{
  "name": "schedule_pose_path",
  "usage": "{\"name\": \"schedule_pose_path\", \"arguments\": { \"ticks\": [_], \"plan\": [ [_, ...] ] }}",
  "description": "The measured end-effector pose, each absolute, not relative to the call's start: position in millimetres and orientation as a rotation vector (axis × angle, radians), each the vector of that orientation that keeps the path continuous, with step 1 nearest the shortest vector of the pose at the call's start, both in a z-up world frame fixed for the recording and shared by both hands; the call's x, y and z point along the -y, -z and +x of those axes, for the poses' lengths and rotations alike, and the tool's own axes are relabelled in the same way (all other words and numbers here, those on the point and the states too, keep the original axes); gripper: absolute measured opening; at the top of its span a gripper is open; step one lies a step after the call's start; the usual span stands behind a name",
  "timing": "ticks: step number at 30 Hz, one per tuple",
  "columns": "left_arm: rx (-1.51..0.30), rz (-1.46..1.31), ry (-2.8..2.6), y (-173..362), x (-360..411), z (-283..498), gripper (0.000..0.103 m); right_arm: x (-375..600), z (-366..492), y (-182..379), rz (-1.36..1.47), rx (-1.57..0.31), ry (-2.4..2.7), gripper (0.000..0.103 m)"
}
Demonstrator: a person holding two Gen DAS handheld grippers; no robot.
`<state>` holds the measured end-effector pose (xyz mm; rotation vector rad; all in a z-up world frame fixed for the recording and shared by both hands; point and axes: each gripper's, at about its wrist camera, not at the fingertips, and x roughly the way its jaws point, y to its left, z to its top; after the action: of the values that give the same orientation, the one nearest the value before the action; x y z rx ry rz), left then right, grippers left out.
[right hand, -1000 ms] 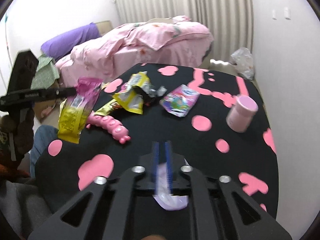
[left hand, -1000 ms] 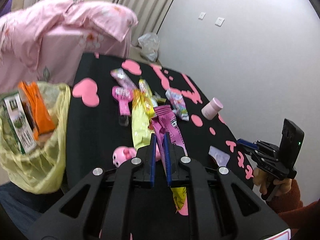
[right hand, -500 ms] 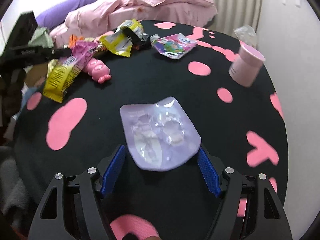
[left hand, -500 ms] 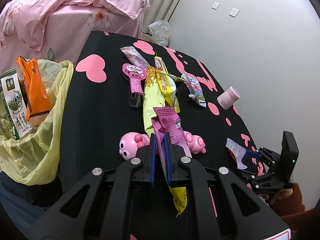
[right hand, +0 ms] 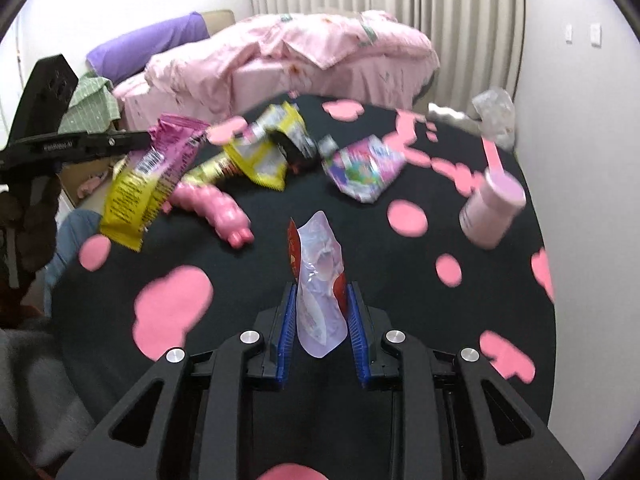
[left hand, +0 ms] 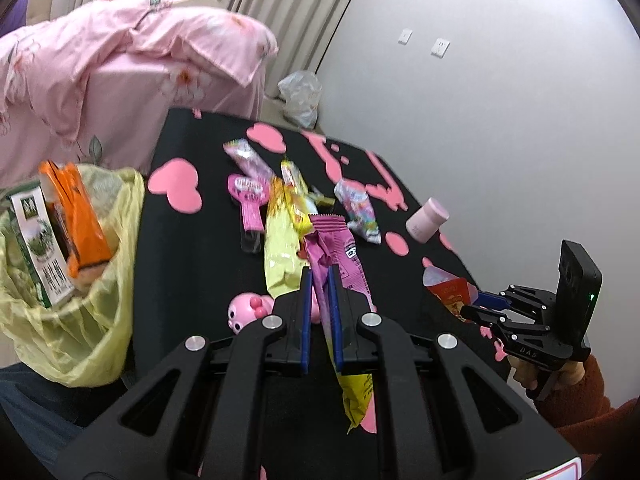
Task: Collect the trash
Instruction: 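Carry the pink wrapper and clear wrapper to the yellow bag and release both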
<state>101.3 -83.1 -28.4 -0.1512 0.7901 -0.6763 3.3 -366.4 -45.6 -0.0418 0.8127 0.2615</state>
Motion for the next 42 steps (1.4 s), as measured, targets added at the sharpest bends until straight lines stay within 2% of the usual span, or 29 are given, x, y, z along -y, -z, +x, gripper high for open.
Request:
{"name": "schedule_pose_path", "arguments": {
  "ticks": [6,12,15,22,28,32,37,42],
  "plan": [
    [-0.7,-0.177,0.589,2.9,42.3,106.8,0.008,332.7,34.3,5.2,-0.053,-0.723,-0.326,0.025],
    [-0.566,-0.197,0.269,-28.2,-54.8,129.2,0.008,259.1,100.4,-23.1,-0.078,-0.676,-0.474,0.025],
    [-0.531,-0.231,0.159,-25.7,-93.5,145.1,0.008,220.9,133.5,-23.0,-0.076,-0.691,-0.55,0.025],
    [-0.582,-0.329,0.046,21.8,-137.4,180.4,0.008,116.3,216.4,8.2,-0.131,-0.79,-0.691,0.025],
    [-0.705,-0.354,0.001,76.5,-146.7,204.8,0.008,55.6,284.6,69.8,-0.147,-1.023,-0.721,0.025],
    [-0.738,-0.337,-0.015,93.7,-147.7,206.6,0.008,16.6,303.3,103.5,-0.28,-1.136,-0.754,0.025],
    [-0.77,-0.291,-0.019,106.3,-142.9,210.7,0.008,6.1,304.2,119.4,-0.378,-1.166,-0.763,0.025],
    [-0.783,-0.314,0.009,112.4,-141.1,212.1,0.008,22.6,295.0,117.1,-0.353,-1.137,-0.757,0.025]
  ]
}}
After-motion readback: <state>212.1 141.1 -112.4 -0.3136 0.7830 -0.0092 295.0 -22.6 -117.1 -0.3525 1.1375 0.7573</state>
